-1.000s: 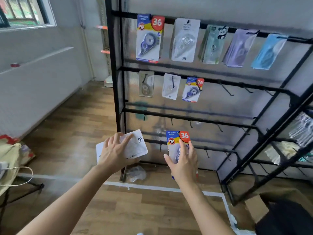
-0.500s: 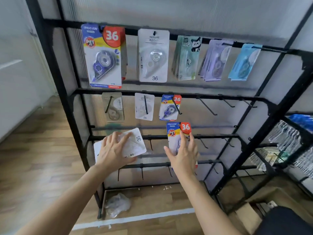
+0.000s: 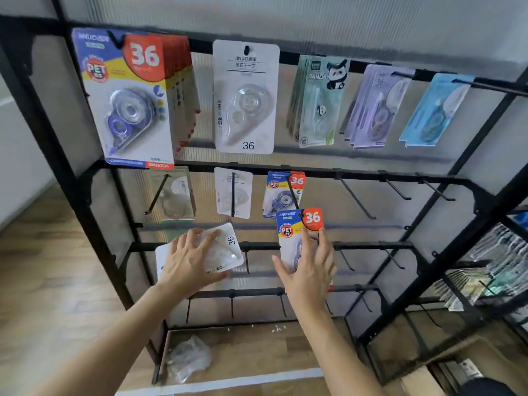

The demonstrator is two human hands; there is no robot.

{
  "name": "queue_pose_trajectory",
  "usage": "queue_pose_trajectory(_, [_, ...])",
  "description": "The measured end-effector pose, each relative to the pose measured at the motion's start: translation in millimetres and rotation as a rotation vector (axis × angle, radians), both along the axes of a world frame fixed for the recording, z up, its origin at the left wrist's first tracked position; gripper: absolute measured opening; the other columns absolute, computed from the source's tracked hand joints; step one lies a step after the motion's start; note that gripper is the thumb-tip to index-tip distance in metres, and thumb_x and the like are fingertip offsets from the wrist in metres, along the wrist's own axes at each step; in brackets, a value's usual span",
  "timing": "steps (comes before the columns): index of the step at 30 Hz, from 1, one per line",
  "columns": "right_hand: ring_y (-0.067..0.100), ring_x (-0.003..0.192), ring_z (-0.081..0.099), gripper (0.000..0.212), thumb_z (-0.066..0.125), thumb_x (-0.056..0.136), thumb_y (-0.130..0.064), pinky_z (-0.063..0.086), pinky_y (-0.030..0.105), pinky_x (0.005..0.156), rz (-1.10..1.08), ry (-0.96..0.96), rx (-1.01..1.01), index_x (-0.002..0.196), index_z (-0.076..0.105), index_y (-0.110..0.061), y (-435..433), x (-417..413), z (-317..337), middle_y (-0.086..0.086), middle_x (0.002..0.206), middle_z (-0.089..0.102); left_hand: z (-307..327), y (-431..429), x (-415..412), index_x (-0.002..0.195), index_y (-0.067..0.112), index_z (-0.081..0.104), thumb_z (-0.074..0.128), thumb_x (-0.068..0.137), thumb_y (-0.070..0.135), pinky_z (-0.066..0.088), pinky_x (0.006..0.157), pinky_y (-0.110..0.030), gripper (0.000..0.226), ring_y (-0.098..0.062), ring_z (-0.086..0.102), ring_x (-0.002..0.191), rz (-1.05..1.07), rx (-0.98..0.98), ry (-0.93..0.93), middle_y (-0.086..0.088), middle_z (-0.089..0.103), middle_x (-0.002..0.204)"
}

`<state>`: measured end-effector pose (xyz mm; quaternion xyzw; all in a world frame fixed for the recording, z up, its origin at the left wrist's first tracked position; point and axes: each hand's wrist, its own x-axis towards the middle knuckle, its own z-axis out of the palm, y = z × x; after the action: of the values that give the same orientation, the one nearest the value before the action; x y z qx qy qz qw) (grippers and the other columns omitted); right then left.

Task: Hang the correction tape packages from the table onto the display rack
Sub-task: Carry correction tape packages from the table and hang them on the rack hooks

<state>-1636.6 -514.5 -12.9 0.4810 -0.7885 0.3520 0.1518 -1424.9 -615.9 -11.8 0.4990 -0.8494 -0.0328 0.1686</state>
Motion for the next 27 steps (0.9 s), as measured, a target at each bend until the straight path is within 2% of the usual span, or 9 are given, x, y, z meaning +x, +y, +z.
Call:
queue_pose_trajectory(4, [0.048, 0.119, 0.049, 0.084, 0.086, 0.059, -0.046, 0.043, 0.056, 0.089, 0.032, 0.000, 0.031, 0.127, 0.057, -0.005, -18.5, -7.8, -4.6, 0.026, 0.136, 0.047, -0.5, -6.6, -9.1, 0.143, 0.037, 0.027, 0.060, 0.063, 0.077, 0.025, 0.106, -0.036, 0.095, -0.023, 0.039, 0.118, 0.006, 0.006, -0.025, -0.001, 0.036, 0.127])
queue_pose_trajectory(9, [0.044, 0.127, 0.041, 0.083, 0.081, 0.064, -0.052, 0.038, 0.052, 0.096, 0.053, -0.008, 0.138, 0.128, 0.055, -0.006, -62.6, -25.6, -1.8, 0.023, 0.144, 0.038, -2.6, -14.9, -12.6, 0.144, 0.035, 0.029, 0.060, 0.064, 0.076, 0.027, 0.105, -0.036, 0.096, -0.024, 0.041, 0.117, 0.024, -0.002, -0.025, -0.003, 0.037, 0.128])
queue_pose_trajectory(13, [0.039, 0.139, 0.019, 0.093, 0.068, 0.074, -0.059, 0.023, 0.047, 0.107, 0.125, 0.006, 0.287, 0.147, 0.031, -0.016, -101.2, -47.0, -3.3, 0.018, 0.157, 0.012, -5.0, -25.1, -12.7, 0.144, 0.033, 0.030, 0.064, 0.064, 0.073, 0.028, 0.104, -0.036, 0.096, -0.024, 0.041, 0.118, 0.058, -0.002, -0.011, -0.003, 0.037, 0.128])
queue_pose_trajectory(15, [0.037, 0.141, 0.013, 0.096, 0.065, 0.076, -0.061, 0.020, 0.045, 0.109, 0.144, 0.026, 0.325, 0.150, 0.021, -0.018, -117.0, -56.0, -4.7, 0.016, 0.158, 0.002, -4.9, -30.9, -13.8, 0.144, 0.035, 0.027, 0.064, 0.065, 0.073, 0.026, 0.106, -0.035, 0.095, -0.022, 0.038, 0.121, 0.074, 0.002, -0.016, -0.002, 0.034, 0.132])
queue_pose_trajectory(21, [0.039, 0.144, 0.000, 0.111, 0.071, 0.073, -0.057, 0.019, 0.049, 0.113, 0.223, -0.010, 0.366, 0.152, 0.002, -0.022, -139.7, -64.0, -4.2, 0.015, 0.158, -0.012, -1.3, -40.9, -15.2, 0.145, 0.036, 0.019, 0.062, 0.067, 0.073, 0.025, 0.108, -0.034, 0.097, -0.021, 0.034, 0.125, 0.093, 0.000, -0.031, -0.003, 0.026, 0.139])
queue_pose_trajectory(23, [0.040, 0.144, -0.002, 0.110, 0.072, 0.074, -0.053, 0.020, 0.050, 0.113, 0.254, -0.006, 0.358, 0.151, -0.003, -0.025, -137.4, -62.4, -4.8, 0.014, 0.157, -0.015, -0.8, -40.4, -14.9, 0.145, 0.036, 0.020, 0.062, 0.067, 0.073, 0.025, 0.108, -0.034, 0.096, -0.021, 0.034, 0.125, 0.092, 0.002, -0.028, -0.003, 0.026, 0.139])
queue_pose_trajectory(27, [0.038, 0.145, -0.002, 0.100, 0.068, 0.081, -0.047, 0.018, 0.049, 0.114, 0.283, -0.028, 0.340, 0.151, 0.000, -0.024, -122.0, -57.2, -3.7, 0.012, 0.157, -0.015, -0.3, -35.3, -11.7, 0.145, 0.034, 0.024, 0.064, 0.067, 0.071, 0.025, 0.108, -0.036, 0.095, -0.024, 0.036, 0.124, 0.068, -0.005, -0.039, -0.005, 0.028, 0.138])
